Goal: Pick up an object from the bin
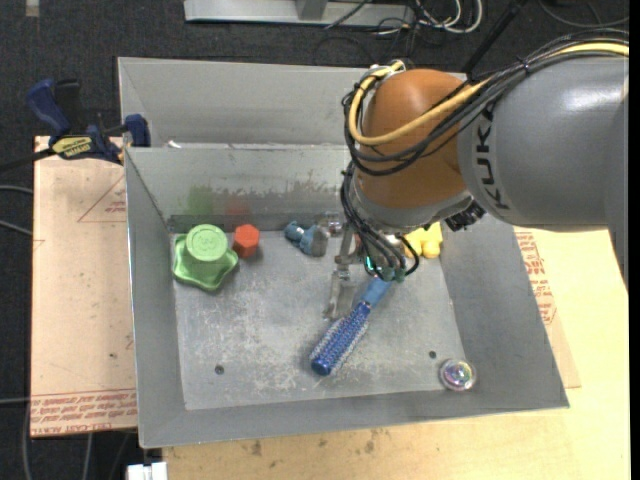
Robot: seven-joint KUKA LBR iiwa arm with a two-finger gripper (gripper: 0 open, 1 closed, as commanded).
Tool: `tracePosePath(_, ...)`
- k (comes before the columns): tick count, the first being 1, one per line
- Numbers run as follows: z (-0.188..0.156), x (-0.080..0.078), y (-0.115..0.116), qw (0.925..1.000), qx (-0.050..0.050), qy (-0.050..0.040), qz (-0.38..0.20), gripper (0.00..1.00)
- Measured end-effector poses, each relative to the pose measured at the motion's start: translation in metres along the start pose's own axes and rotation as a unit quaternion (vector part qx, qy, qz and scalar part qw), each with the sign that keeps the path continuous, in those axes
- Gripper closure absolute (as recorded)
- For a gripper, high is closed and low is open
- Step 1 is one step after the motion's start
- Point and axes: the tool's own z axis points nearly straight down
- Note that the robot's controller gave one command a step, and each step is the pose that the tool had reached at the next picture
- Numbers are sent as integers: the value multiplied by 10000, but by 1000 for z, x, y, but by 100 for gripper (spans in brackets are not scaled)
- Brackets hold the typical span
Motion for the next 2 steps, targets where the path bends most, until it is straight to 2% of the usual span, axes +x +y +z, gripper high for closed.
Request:
tracePosePath(1, 38, 46, -36, 9991, 9, -7, -417, 0)
tracePosePath(2, 120, 16, -15, 9322, 4, -23, -3619, 0)
